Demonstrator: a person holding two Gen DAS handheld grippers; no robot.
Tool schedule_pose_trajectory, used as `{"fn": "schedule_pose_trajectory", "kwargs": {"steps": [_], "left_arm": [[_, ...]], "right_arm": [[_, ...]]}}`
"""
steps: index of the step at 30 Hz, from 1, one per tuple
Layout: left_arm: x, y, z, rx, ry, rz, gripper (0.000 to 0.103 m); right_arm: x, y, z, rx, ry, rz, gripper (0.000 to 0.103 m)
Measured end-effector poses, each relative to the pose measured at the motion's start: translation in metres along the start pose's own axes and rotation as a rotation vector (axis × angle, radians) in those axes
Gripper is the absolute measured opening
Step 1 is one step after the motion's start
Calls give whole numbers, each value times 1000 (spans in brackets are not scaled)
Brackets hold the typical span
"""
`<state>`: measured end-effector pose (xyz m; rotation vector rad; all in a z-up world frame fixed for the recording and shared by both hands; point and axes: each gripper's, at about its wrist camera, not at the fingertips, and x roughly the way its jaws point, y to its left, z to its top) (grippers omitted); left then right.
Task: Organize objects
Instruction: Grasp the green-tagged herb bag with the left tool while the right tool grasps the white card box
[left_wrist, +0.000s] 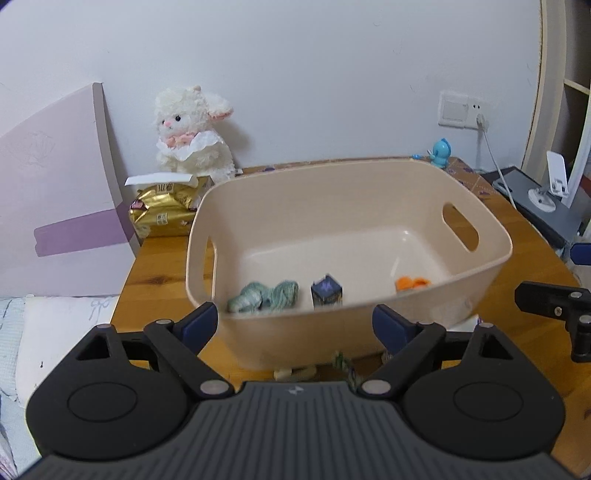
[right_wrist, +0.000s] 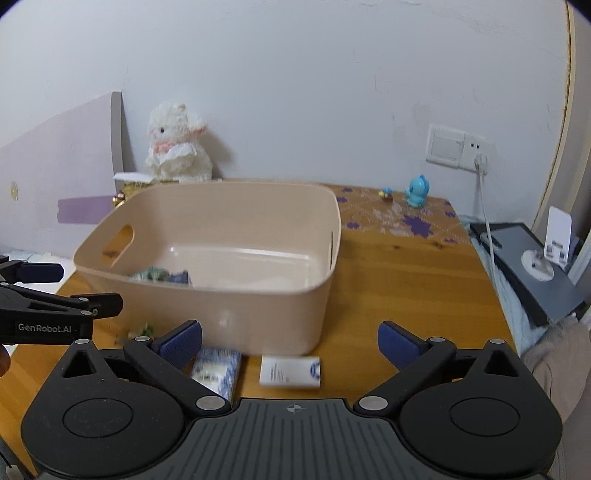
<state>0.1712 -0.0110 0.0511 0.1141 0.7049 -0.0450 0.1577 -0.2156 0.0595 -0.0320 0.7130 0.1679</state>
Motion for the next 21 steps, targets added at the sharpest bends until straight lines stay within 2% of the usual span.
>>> {"fn": "schedule_pose_trajectory", "kwargs": {"steps": [10,21], "left_arm": [[3,-11,-37,15,72,-9,92],[35,-20,-59,-3,175,-47,92]], "right_arm": [[15,-3,-38,-32,96,-31,103],[60,-13,-65,-7,193,-37,103]]}}
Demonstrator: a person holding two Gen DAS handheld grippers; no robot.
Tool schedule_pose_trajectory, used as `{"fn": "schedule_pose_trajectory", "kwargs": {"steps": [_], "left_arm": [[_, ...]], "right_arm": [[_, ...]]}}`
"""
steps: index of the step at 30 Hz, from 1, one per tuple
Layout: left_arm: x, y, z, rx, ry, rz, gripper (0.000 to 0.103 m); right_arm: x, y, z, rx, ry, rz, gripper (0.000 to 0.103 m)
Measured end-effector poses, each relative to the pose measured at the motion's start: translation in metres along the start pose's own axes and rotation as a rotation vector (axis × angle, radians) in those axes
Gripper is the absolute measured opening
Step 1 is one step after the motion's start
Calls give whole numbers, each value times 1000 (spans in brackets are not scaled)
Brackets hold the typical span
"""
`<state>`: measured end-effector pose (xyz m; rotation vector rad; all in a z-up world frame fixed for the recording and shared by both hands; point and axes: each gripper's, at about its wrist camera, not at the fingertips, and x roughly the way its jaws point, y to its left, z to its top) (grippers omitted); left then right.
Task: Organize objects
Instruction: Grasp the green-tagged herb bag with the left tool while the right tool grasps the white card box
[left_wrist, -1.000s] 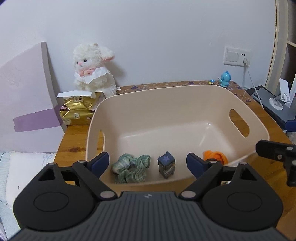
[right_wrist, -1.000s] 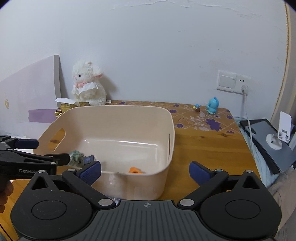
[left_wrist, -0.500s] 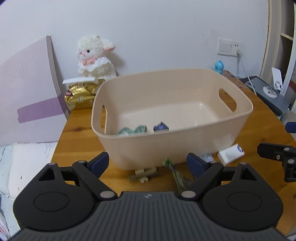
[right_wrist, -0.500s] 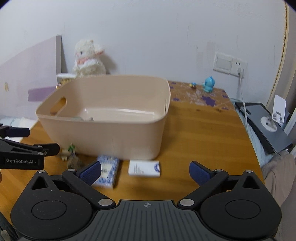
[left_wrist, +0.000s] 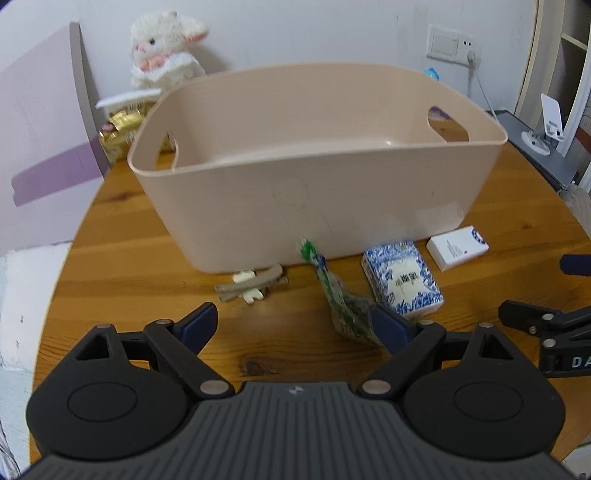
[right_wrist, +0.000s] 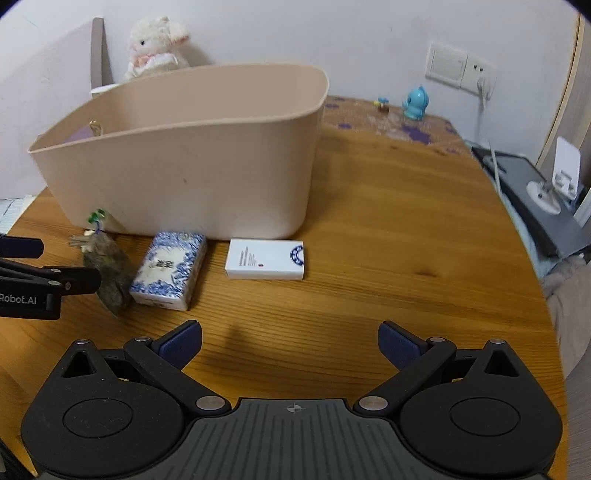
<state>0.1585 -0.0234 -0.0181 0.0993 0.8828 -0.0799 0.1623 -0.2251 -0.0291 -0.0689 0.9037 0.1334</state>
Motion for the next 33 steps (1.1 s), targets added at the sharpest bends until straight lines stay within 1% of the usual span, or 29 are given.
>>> {"fn": "schedule_pose_trajectory", "kwargs": {"steps": [4,9,14,15,17,18,22,24,26,27,28,29,30,33], "left_arm": [[13,1,-1,-22,25,-17,92],[27,2,1,-34,51,-33,91],[38,5,2,-59,66,-79,90],[39,6,2,-66,67,-88,89],[41,7,2,-76,70,-102,82],[42,8,3,-78,72,-104,78],[45,7,4,-48,51,-76,74],[46,7,4,-37,38,-66,69],[46,9,4,-31,29,-55,58],[46,9,4,-29,23,-49,55],[46,10,4,-29,19,-48,51],[45,11,4,-30,18,-48,47],[45,12,4,-34,15,-44,43],[42,14,2,-47,13,-50,40]], "right_arm": [[13,3,1,-12,-13,-19,103],[32,5,7,8,-4,4,103],[42,10,14,1,-29,-1,103],[44,11,16,0,-33,-1,103],[47,13,20,-1,-42,-2,103],[47,13,20,-1,-42,-2,103],[49,18,22,-8,-70,2,102],[48,19,24,-16,-85,6,97],[45,23,24,-27,-98,7,83],[42,26,25,-37,-105,4,80],[40,28,25,-47,-111,1,70],[38,31,25,-59,-114,0,58],[37,33,26,-69,-114,-8,56],[34,35,26,-80,-111,-13,56]]}}
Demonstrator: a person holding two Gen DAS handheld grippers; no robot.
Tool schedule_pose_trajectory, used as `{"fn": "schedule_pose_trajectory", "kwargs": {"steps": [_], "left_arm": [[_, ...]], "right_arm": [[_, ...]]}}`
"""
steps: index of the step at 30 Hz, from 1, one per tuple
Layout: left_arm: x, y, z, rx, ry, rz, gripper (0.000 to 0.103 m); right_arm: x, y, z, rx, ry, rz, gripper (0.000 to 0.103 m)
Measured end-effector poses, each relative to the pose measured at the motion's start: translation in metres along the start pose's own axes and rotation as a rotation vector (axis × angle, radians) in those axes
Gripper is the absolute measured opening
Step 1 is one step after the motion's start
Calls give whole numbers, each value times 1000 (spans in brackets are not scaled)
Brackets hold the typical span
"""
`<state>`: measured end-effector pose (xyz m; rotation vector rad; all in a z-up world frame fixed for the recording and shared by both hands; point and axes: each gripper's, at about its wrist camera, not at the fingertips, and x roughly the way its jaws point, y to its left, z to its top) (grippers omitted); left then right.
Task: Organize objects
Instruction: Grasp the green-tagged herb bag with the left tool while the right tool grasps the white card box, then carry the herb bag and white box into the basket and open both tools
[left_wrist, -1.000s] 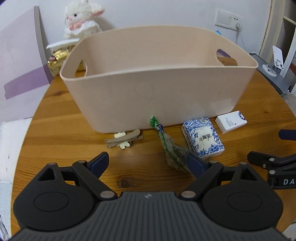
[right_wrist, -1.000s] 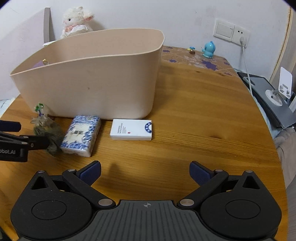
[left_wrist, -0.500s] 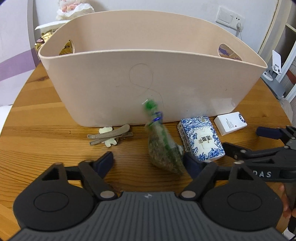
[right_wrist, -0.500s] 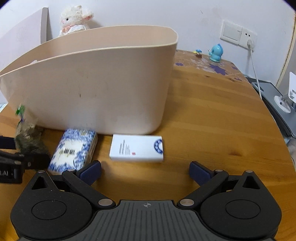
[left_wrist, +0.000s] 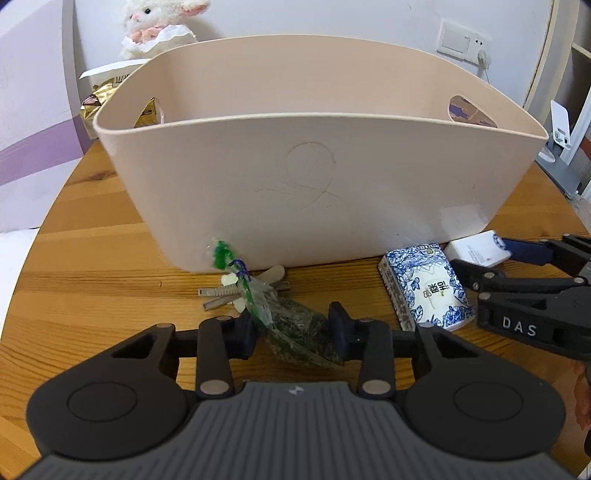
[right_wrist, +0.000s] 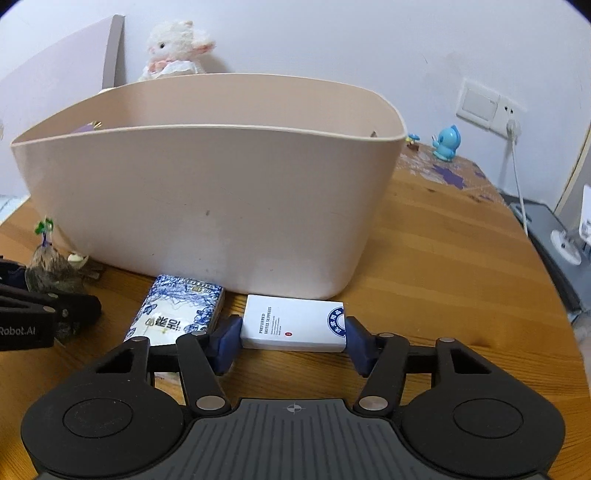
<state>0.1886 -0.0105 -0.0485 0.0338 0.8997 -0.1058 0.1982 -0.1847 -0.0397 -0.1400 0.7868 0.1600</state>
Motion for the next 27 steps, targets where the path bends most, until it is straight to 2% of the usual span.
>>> {"fn": "schedule_pose_trajectory", "kwargs": {"steps": [5,9,27], "left_arm": [[-3,1,-4,2,6,-2,37],[-13,4,-7,-4,9,-24,37],[-115,24,-14,-16,-161,-7,37]], "right_arm": [[-10,-6,-6,35,0,-1,56],[-31,-5,-6,23,-37,-23,56],[-153,-11,8,27,-278,-18,56]]}}
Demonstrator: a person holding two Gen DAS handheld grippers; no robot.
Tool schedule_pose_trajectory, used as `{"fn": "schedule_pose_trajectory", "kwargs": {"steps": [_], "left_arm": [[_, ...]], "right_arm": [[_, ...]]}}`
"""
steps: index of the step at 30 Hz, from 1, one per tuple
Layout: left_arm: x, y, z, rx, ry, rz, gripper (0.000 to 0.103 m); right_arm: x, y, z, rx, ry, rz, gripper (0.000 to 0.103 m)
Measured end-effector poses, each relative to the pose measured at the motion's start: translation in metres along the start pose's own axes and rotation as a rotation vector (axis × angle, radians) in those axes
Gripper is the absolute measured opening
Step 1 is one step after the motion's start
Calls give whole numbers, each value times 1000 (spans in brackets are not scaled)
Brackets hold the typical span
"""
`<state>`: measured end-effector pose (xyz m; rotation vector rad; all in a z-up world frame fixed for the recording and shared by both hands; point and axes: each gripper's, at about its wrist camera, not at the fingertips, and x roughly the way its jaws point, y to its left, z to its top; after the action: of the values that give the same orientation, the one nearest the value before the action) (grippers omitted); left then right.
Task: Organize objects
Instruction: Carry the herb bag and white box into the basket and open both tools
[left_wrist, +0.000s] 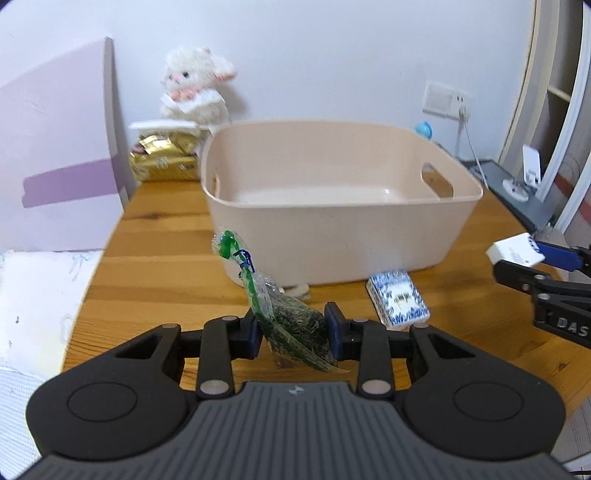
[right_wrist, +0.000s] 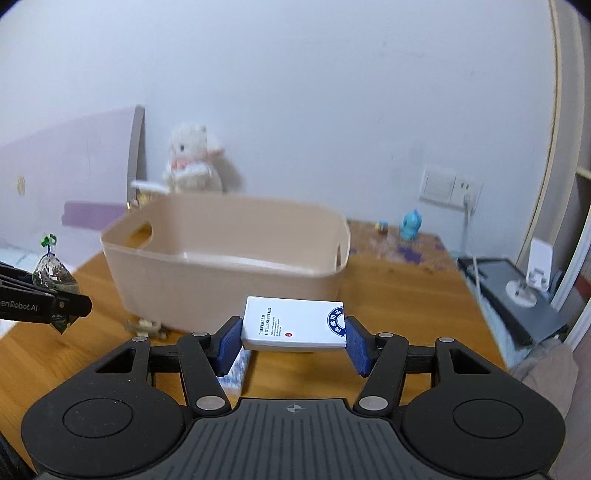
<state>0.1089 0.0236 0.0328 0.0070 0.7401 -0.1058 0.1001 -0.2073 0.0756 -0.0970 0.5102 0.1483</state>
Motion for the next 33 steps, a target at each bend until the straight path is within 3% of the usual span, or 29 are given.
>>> {"fn": "schedule_pose_trajectory", "kwargs": {"steps": [10,18,24,33], "left_arm": [[-31,13,33,3,-113,39,37],[-17,9,64,36,-162,76,37],[22,3,86,48,-138,74,37],[98,8,97,40,-21,73,37]], "right_arm": [[-11,3,41,-12,-107,-6,56],[19,7,63,-14,-121,-13,56],[62,9,74,-1,-90,-9,56],[130,9,70,-6,26,3,56]]}}
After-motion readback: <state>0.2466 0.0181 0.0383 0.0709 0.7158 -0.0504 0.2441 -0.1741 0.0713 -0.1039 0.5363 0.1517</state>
